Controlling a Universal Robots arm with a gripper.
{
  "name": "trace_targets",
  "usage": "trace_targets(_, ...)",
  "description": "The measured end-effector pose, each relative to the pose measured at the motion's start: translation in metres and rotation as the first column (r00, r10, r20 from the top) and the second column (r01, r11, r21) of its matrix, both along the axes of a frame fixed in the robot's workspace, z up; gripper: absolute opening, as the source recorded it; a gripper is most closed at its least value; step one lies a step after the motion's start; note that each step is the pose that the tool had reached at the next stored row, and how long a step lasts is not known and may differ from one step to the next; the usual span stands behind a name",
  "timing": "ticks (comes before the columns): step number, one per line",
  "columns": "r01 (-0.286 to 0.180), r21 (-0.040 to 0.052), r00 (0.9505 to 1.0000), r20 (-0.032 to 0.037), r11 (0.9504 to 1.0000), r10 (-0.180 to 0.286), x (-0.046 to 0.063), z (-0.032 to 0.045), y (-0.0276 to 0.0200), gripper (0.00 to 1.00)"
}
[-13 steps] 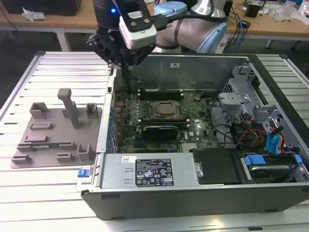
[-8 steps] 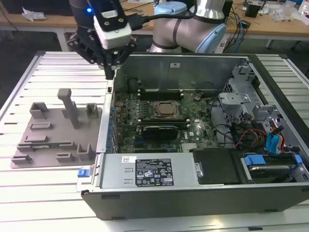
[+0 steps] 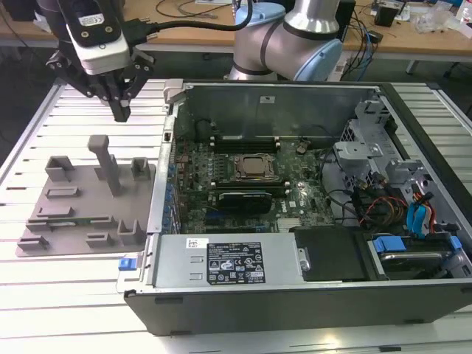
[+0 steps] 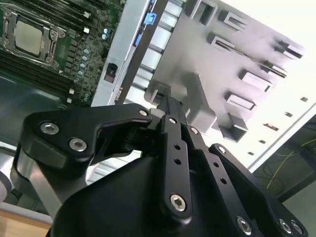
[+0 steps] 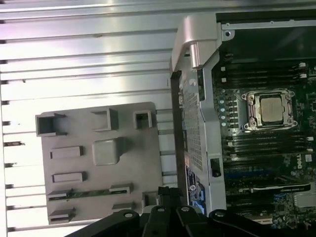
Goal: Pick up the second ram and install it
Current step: 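Reach for the second ram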
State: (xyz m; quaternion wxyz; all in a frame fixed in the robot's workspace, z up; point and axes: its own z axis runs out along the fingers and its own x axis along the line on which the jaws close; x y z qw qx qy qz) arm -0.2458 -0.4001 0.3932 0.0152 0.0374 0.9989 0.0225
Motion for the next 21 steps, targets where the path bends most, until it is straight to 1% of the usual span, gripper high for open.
trace_targets(1,0.0,-0.0002,1.0,0.0,1.0,0.0,-0.001,-0.0002,-0.0073,0.08)
trace_targets(2,0.0,-0.0001,1.0,0.0001,1.0,0.0,-0.002,-0.0008,-0.0176,0.08)
trace_targets(3,0.0,-0.0001,1.0,0.0002,1.0,0.0,-0.004,-0.0017,-0.0251,0.08)
trace_targets(4,0.0,-0.0001,1.0,0.0001,1.0,0.0,-0.013,-0.0027,-0.0276,0.08)
trace_targets(8,0.0,0.0,1.0,0.0002,1.0,0.0,-0.033,-0.0045,-0.0292,0.08)
trace_targets(9,0.0,-0.0001,1.0,0.0001,1.0,0.0,-0.04,-0.0052,-0.0298,0.08)
trace_targets(11,0.0,0.0,1.0,0.0001,1.0,0.0,-0.049,-0.006,-0.0304,0.08)
trace_targets(12,0.0,0.0,1.0,0.0002,1.0,0.0,-0.065,-0.0076,-0.0318,0.08)
trace_targets(13,0.0,-0.0001,1.0,0.0001,1.0,0.0,-0.072,-0.0083,-0.0323,0.08)
trace_targets(14,0.0,-0.0001,1.0,0.0001,1.0,0.0,-0.082,-0.0094,-0.0336,0.08)
trace_targets(15,0.0,-0.0001,1.0,0.0,1.0,0.0,-0.088,-0.0104,-0.0361,0.08)
trace_targets(16,-0.001,0.0,1.0,0.0002,1.0,0.001,-0.09,-0.0121,-0.0417,0.08)
trace_targets(17,-0.001,-0.0001,1.0,0.0003,1.0,0.001,-0.091,-0.0127,-0.0445,0.08)
trace_targets(21,-0.001,-0.0001,1.0,0.0001,1.0,0.001,-0.091,-0.0127,-0.0446,0.08)
